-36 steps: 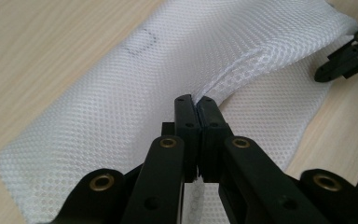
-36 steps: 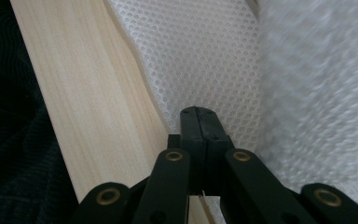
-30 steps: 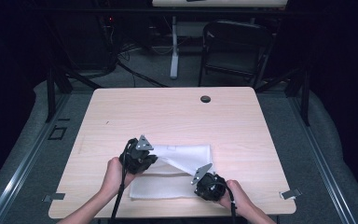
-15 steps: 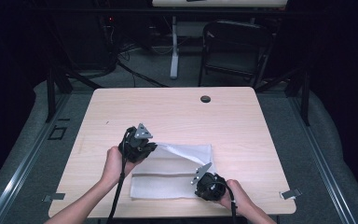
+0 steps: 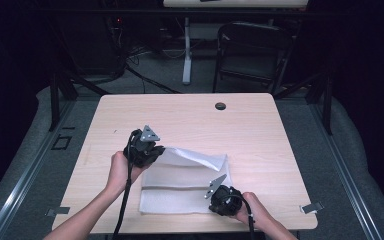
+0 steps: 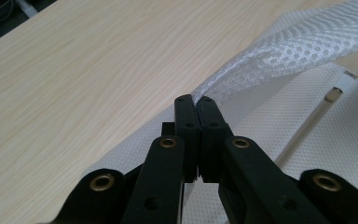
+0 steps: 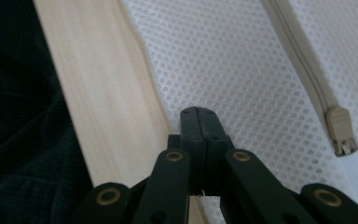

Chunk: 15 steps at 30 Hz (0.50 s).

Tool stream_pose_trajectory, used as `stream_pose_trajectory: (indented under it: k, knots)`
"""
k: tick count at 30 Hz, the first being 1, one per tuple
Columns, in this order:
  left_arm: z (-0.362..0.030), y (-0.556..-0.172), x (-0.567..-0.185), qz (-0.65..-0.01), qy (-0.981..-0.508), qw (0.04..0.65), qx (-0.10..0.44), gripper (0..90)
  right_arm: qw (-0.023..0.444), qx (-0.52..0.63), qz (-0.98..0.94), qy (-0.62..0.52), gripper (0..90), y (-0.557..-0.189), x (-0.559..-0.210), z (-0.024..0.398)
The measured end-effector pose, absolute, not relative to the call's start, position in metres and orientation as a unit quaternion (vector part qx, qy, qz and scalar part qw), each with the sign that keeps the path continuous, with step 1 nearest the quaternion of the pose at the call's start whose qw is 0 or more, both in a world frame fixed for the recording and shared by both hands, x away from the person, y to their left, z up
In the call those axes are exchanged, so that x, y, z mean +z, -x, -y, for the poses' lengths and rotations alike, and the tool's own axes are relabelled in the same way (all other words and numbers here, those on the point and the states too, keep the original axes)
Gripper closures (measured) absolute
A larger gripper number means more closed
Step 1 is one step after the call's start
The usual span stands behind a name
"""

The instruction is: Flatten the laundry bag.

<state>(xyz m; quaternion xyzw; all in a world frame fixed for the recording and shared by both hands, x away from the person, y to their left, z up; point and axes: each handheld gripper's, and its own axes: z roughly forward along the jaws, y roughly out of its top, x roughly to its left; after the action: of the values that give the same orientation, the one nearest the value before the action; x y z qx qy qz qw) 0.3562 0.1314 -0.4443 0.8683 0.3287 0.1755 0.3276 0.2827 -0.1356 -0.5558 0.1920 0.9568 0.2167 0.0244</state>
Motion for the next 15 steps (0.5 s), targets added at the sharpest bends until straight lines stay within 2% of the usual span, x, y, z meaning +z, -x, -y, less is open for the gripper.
stream_pose_trajectory:
  k: [15]
  knots:
    - [-0.128,-0.388,-0.436,-0.35,-0.853,0.33,0.202,89.2,0.009,0.213,-0.958,-0.191,90.0,-0.283,-0.555,0.137]
